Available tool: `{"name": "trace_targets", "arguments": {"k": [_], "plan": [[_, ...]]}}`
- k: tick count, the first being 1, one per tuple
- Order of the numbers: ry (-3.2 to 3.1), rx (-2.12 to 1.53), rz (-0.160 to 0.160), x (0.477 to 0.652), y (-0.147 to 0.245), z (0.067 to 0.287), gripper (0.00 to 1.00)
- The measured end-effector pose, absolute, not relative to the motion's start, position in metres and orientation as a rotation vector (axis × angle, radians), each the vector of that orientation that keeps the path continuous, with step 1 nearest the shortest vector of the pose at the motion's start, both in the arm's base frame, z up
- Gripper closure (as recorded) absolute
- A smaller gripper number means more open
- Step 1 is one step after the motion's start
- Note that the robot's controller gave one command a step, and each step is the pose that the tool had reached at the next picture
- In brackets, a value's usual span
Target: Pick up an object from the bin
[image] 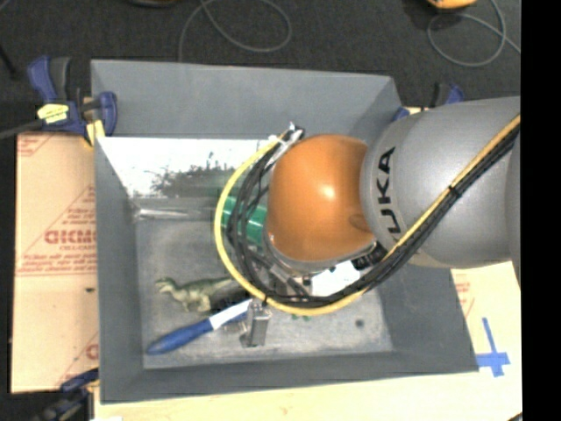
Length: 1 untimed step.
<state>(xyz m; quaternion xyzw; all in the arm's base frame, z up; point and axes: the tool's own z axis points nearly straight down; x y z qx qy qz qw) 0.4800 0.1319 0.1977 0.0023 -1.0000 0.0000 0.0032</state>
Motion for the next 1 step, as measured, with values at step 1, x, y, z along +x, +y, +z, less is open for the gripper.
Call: {"name": "trace_targets", "arguments": {"k": [1], "plan": [[-3.144, 0.001, -0.002, 0.4819, 0.1312, 0.2018, 0.0]]}}
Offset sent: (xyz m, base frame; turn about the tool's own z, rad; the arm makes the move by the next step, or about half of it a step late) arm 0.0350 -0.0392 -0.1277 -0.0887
